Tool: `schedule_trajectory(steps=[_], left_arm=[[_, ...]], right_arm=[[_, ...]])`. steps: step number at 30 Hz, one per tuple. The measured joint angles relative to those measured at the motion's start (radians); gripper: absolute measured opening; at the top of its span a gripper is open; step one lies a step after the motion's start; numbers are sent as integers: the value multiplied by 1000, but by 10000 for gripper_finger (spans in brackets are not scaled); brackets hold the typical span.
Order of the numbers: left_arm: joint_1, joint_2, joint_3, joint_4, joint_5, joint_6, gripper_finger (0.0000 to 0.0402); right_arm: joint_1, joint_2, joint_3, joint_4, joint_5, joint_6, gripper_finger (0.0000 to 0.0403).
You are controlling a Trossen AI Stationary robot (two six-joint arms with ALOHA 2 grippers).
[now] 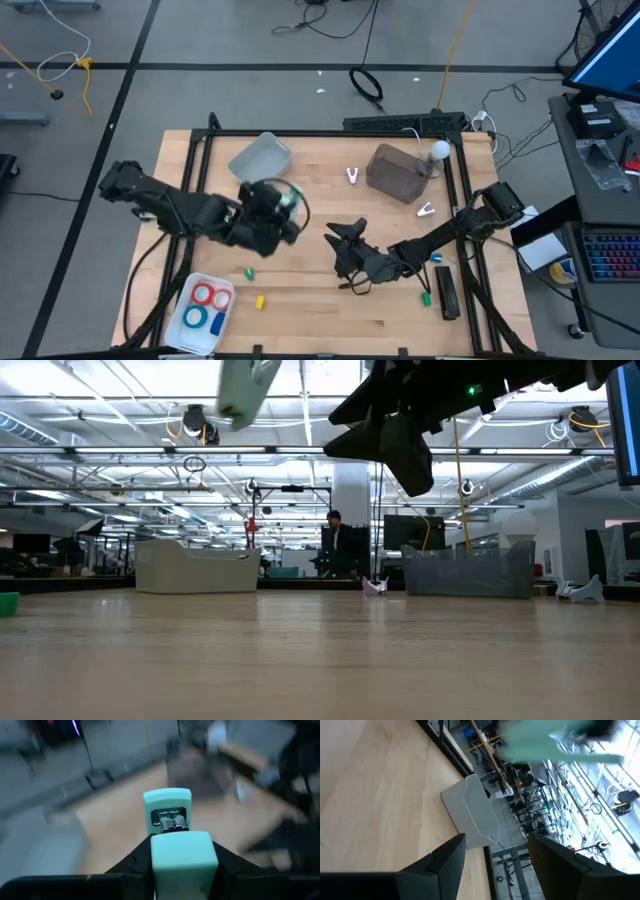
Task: Pick and place Stapler, Stapler remover, tape
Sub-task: Put the big light green stapler into the black bin
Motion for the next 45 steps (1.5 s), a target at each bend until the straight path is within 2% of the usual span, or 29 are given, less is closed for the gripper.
schedule_trajectory(steps=[3, 5, 8, 11, 15, 19, 22, 28, 34, 40, 45], left_arm=[[39, 1, 0, 145, -125, 149, 117], [63, 1, 0, 243, -171, 251, 117], [110, 8, 1, 373, -183, 374, 117], [161, 12, 1, 474, -164, 415, 117], [235, 9, 1, 619, -21, 443, 117], [304, 10, 1, 719, 111, 452, 117], [352, 10, 1, 744, 193, 426, 117], [445, 14, 1, 748, 304, 375, 117], [556, 31, 0, 778, 455, 318, 117], [687, 59, -1, 835, 669, 244, 117], [799, 95, -1, 817, 865, 199, 117]], right_arm=[[-1, 1, 0, 25, 48, -39, 208], [-2, 1, 0, 61, 110, -53, 208], [-9, 1, 0, 148, 203, -84, 208], [-10, 1, 0, 287, 277, -147, 208], [-12, 1, 0, 471, 281, -196, 208], [-25, 1, 0, 552, 290, -209, 208], [-31, 1, 0, 558, 301, -215, 208], [-29, 1, 0, 557, 410, -234, 208], [-25, 1, 0, 557, 417, -232, 208], [-57, 1, 0, 557, 414, -206, 208], [-97, 1, 0, 557, 413, -208, 208]])
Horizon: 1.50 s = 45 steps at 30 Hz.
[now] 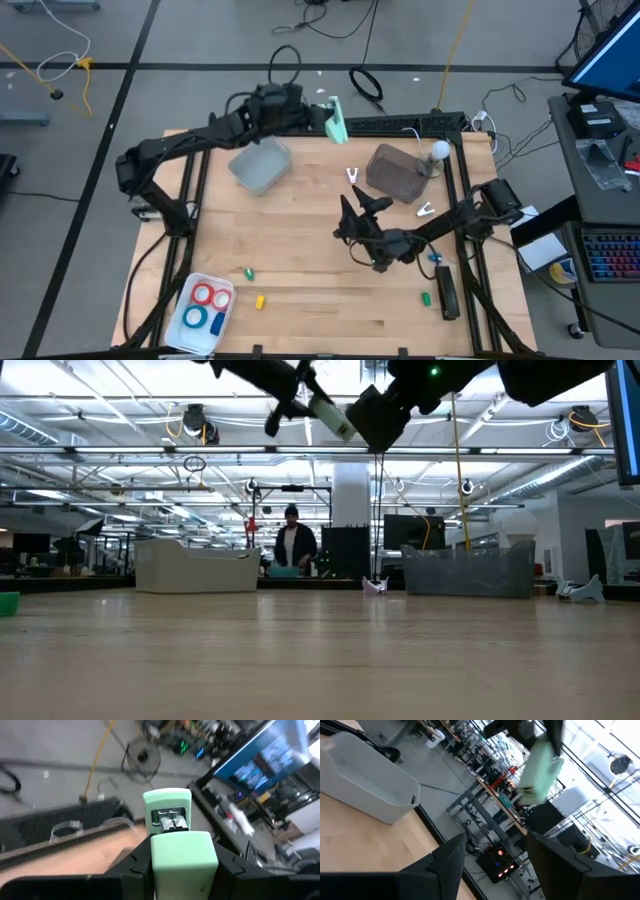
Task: Pick and place Stapler, Stapler remover, tape
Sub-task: Put the big light green stapler into the black bin
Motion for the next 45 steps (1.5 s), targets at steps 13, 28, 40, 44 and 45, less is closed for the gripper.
schedule_trajectory(steps=[13, 28, 40, 44, 45], left_arm=[[181, 140, 1, 57, 295, -108, 117], [229, 263, 0, 85, 551, -173, 117], [203, 261, 0, 92, 521, -127, 117], [196, 261, 0, 92, 518, -121, 117], [194, 261, 0, 92, 514, -117, 117]], right_arm=[[-38, 0, 0, 0, -3, -77, 208], [-63, -1, 0, 0, 2, -29, 208], [-63, -1, 0, 0, 0, -25, 210], [-63, -1, 0, 0, -2, -25, 232], [-63, -1, 0, 0, -2, -25, 240]])
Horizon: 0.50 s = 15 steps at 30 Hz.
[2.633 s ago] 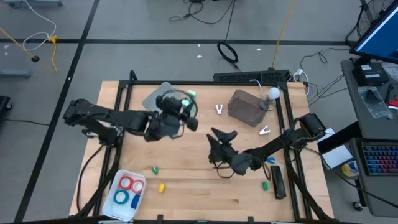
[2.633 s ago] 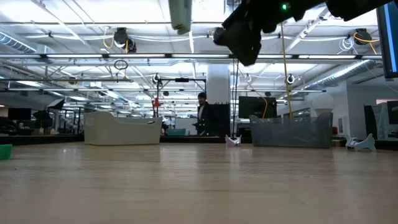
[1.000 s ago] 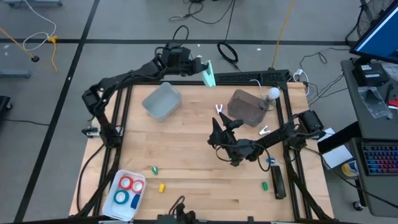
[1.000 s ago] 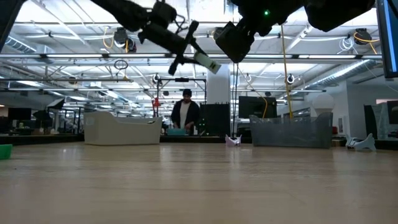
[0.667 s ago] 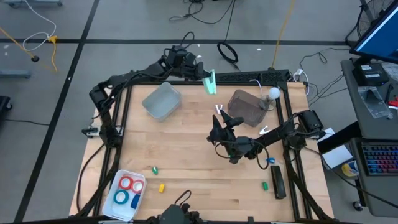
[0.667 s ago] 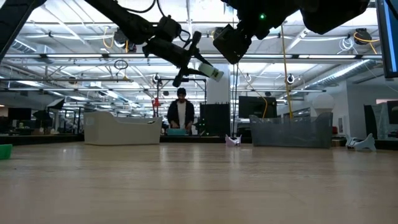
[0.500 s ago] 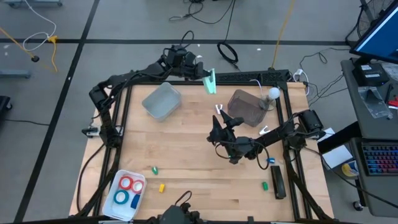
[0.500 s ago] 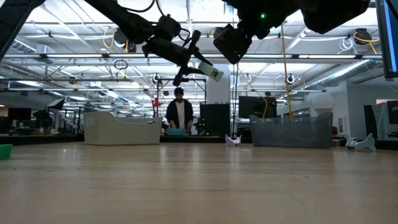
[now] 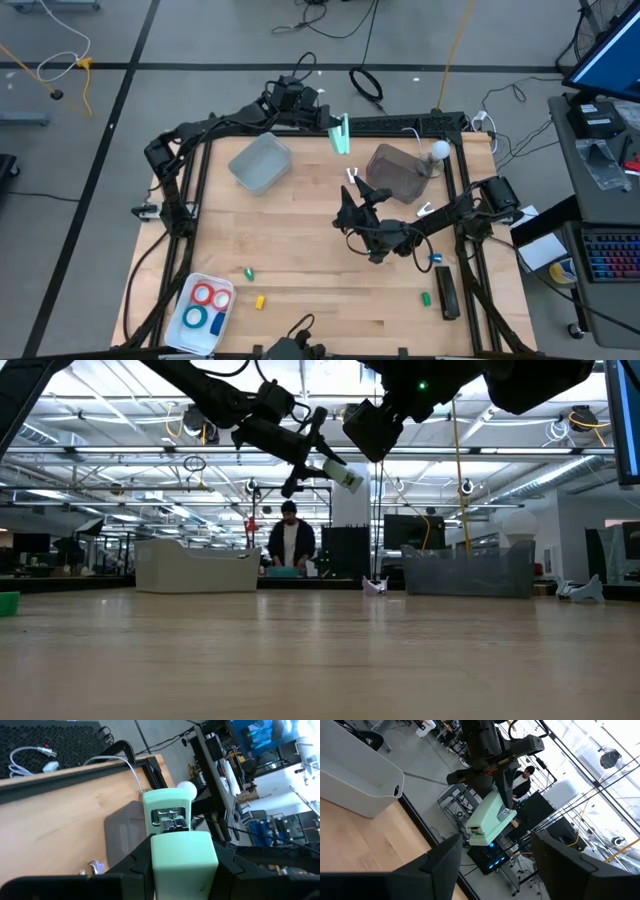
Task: Pick and place Stapler, Stapler remover, tape
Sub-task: Put the big light green stapler into the black bin
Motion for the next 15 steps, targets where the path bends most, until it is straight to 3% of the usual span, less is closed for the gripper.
schedule_trajectory(steps=[8, 11, 15], left_arm=[[-31, 0, 0, 63, -44, -6, 117], [-45, 0, 0, 115, -47, -23, 117], [-52, 0, 0, 120, -53, -43, 117]], right_arm=[[-12, 0, 0, -15, -38, 23, 314], [-22, 0, 0, -29, -87, 28, 328], [-45, 0, 0, -39, -40, 8, 333]])
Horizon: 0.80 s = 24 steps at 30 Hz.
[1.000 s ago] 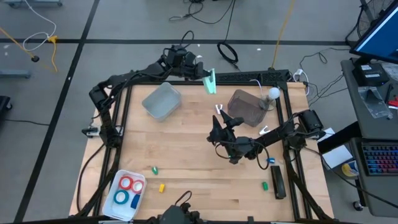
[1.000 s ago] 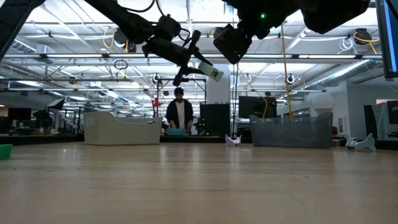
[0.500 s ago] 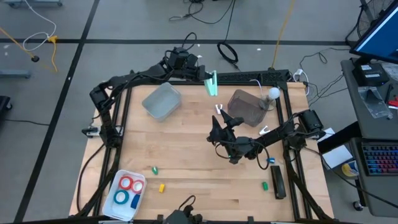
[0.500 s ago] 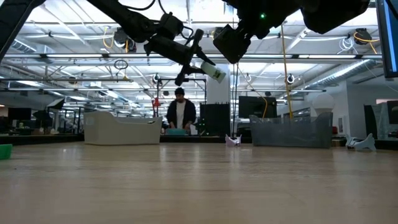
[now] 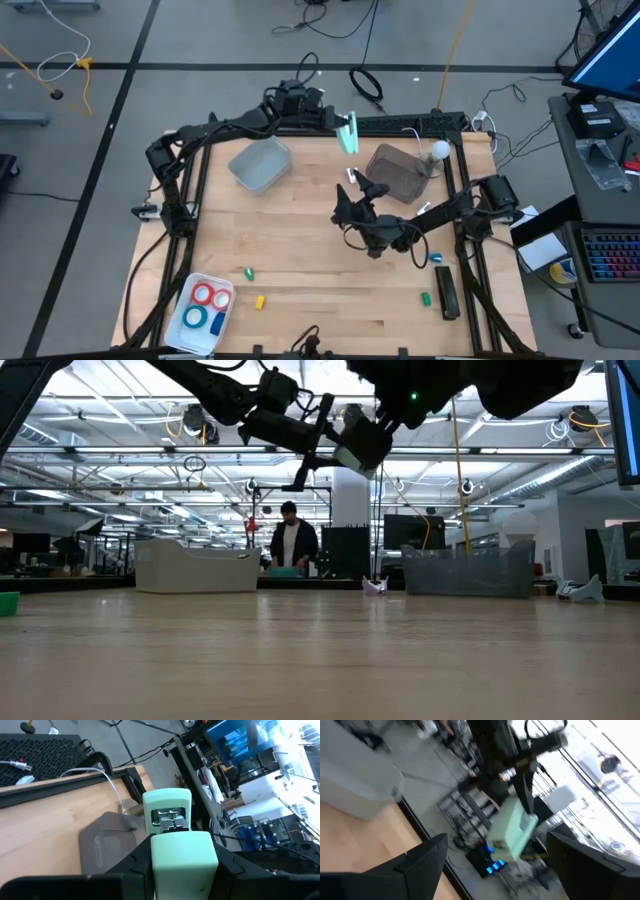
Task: Pick and place Stapler, Stapler remover, tape
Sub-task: Put the big light green stapler into the black bin
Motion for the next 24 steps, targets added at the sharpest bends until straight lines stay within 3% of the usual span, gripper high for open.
schedule_trajectory(steps=[8, 24], left_arm=[[-34, 0, 0, 18, -26, 5, 117], [-65, 0, 0, 45, -79, 24, 117]], right_arm=[[-63, 0, 0, 0, 14, -67, 334], [-162, 0, 0, 0, 15, -34, 315]])
